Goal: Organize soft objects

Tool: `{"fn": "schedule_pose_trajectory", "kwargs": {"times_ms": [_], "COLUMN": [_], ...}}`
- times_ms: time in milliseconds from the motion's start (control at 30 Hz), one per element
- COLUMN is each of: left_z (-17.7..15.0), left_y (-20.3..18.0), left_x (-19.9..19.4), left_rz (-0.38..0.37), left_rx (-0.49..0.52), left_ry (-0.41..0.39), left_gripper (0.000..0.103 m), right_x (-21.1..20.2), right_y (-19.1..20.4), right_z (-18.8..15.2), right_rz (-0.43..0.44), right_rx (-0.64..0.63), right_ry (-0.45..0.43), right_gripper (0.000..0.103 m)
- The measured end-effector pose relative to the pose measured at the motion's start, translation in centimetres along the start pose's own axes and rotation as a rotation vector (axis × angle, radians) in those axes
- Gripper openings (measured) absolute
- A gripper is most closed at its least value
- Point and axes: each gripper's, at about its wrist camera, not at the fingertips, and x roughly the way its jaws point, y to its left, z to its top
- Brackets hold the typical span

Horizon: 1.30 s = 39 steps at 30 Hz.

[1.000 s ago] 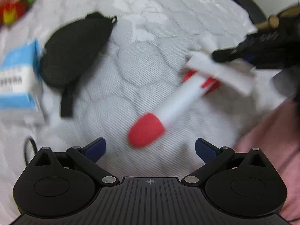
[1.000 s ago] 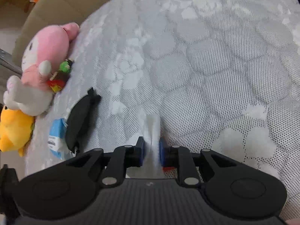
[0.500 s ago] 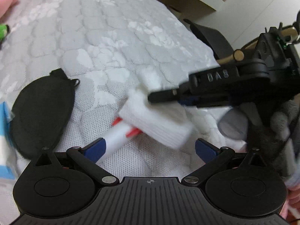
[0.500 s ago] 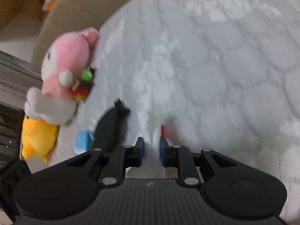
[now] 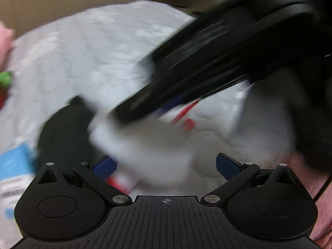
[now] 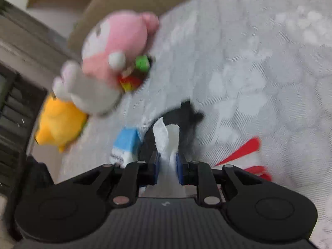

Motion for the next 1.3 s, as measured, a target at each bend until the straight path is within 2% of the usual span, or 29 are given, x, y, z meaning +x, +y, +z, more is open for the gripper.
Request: {"fn": "schedule_pose_trajectory", "kwargs": {"times_ms": [67,133,267,333,367,433,500,600,667,767,867,933,1000,1033,1067,1200,1267,1300], "left_z": [-0.6,-1.3,-1.8,-2.0,-2.2,-2.5,-2.6,-2.3,-2.4,-2.9,-2.8,-3.2,-3.3,-3.4,-3.6,-4.1,-4.0,-3.9], "left_y": [-0.7,-1.3,-1.6,-1.3,-1.4,-2.3,-3.4,-4.5,-4.9,-4.9,-3.9,-2.9,-2.0,-1.9,-1.7,-1.0,-0.9,-0.9], "left_x": [0.5,0.5,-0.5,0.1,0.5,0.8,0.1,-2.5,-4.2,-5.1,-3.7,-3.8,-3.8,-4.1,-4.2,-4.3,-4.1,-3.9], "left_rz": [0.008,0.001,-0.132,-0.217,-0.227,-0.186,-0.104,0.093,0.164,0.208,0.286,0.284,0.267,0.26,0.256,0.234,0.215,0.205], "left_rx": [0.032,0.055,-0.02,-0.112,-0.136,-0.107,-0.064,-0.094,-0.153,-0.191,-0.184,-0.213,-0.244,-0.255,-0.26,-0.268,-0.274,-0.277], "left_ry": [0.023,0.036,0.065,0.131,0.162,0.198,0.187,0.115,0.055,0.002,0.016,0.033,0.044,0.044,0.042,0.039,0.04,0.04], "left_gripper": [0.103,0.103,0.103,0.103,0.103,0.103,0.103,0.103,0.103,0.103,0.103,0.103,0.103,0.103,0.103,0.103,0.103,0.103], "right_x": [1.1,1.0,-1.2,-2.3,-2.6,-3.4,-4.2,-5.5,-6.1,-6.3,-5.3,-3.9,-2.3,-1.7,-1.1,0.1,0.3,0.4], "right_y": [-0.1,-0.5,-1.0,-0.8,-0.7,-0.7,-1.0,-0.6,0.1,1.1,2.0,3.0,4.2,4.8,5.2,5.1,5.0,5.1], "right_z": [-0.6,-1.6,-2.9,-3.6,-3.9,-4.4,-4.5,-4.9,-5.1,-4.7,-4.1,-4.2,-4.8,-5.2,-5.7,-6.6,-6.8,-6.9], "right_rz": [-0.084,-0.145,-0.177,-0.238,-0.272,-0.334,-0.377,-0.457,-0.481,-0.392,-0.288,-0.303,-0.383,-0.419,-0.44,-0.46,-0.486,-0.507], "right_rx": [-0.004,-0.027,-0.01,-0.042,-0.056,-0.075,-0.072,-0.11,-0.149,-0.131,-0.095,-0.125,-0.22,-0.266,-0.306,-0.362,-0.392,-0.428], "right_ry": [0.048,0.063,0.068,0.044,0.03,0.006,-0.02,-0.085,-0.13,-0.143,-0.109,-0.09,-0.08,-0.077,-0.07,-0.023,-0.03,-0.034], "right_gripper": [0.021,0.008,0.009,0.014,0.016,0.017,0.017,0.017,0.017,0.017,0.017,0.018,0.03,0.042,0.044,0.043,0.029,0.025]}}
